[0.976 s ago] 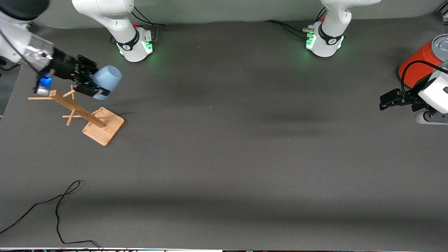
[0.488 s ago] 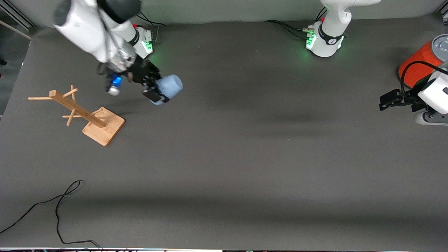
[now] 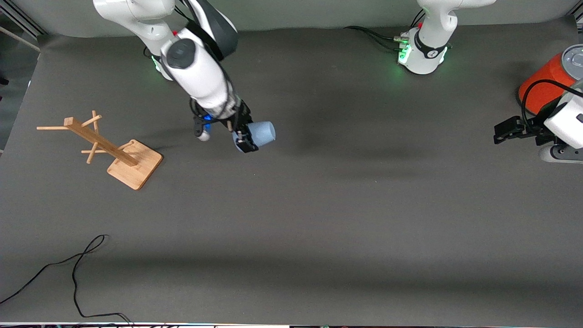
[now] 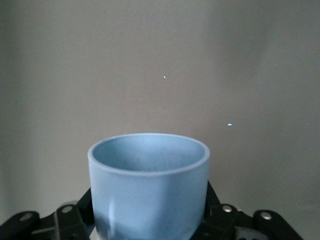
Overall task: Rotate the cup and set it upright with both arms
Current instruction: 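Lift the blue cup off the stand peg with the right gripper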
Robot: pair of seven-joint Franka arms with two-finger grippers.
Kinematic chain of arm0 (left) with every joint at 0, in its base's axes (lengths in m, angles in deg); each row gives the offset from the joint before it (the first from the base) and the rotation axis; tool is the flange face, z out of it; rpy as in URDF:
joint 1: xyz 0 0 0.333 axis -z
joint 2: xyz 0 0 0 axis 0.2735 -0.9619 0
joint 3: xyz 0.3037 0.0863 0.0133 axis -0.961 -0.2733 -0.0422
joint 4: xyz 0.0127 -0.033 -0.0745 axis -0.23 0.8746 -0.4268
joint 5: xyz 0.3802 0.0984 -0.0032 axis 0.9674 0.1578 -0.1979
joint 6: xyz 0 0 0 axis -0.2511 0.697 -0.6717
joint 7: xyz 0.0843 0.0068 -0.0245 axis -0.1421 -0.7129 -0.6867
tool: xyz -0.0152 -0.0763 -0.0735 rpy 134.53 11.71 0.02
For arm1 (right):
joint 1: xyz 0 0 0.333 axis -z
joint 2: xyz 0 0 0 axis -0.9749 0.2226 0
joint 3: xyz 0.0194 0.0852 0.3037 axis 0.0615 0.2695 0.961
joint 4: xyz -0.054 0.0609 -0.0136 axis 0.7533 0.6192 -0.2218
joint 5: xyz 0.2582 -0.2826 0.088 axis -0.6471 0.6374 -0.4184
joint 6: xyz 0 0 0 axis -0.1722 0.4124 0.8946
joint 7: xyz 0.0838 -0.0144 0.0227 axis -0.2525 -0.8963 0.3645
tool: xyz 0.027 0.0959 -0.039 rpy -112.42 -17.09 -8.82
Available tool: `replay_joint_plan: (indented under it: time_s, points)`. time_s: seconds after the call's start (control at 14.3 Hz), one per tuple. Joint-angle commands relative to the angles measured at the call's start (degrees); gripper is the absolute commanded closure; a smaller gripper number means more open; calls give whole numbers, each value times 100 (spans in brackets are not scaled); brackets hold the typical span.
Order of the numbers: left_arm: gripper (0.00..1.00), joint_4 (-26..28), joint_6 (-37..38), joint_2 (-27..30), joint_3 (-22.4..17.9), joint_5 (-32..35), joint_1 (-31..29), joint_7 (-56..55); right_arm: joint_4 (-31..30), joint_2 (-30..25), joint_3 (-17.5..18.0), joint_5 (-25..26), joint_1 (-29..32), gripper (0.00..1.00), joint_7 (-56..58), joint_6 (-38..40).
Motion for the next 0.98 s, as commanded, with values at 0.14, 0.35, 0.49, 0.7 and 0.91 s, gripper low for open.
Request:
replay_joint_plan:
  time_s: [0.14, 0.35, 0.49, 0.7, 0.91]
  points:
    - [0, 17, -9, 40, -17, -15, -1, -53, 1020, 1678, 5, 1713, -900, 29, -2105, -2]
    - [0, 123, -9, 119, -25, -14, -19, -53, 1329, 2329, -21, 2725, -1340, 29, -3416, 16]
    - [0, 211, -35, 216, -25, -14, -10, -53, 1347, 2655, -30, 3122, -1542, 29, -3883, 16]
    - [0, 220, -44, 225, -17, -14, -10, -53, 1408, 3060, -57, 3492, -1754, 29, -4263, 42]
    - [0, 211, -53, 199, -17, -14, -1, -53, 1434, 3280, -101, 3606, -1859, 29, -4403, 42]
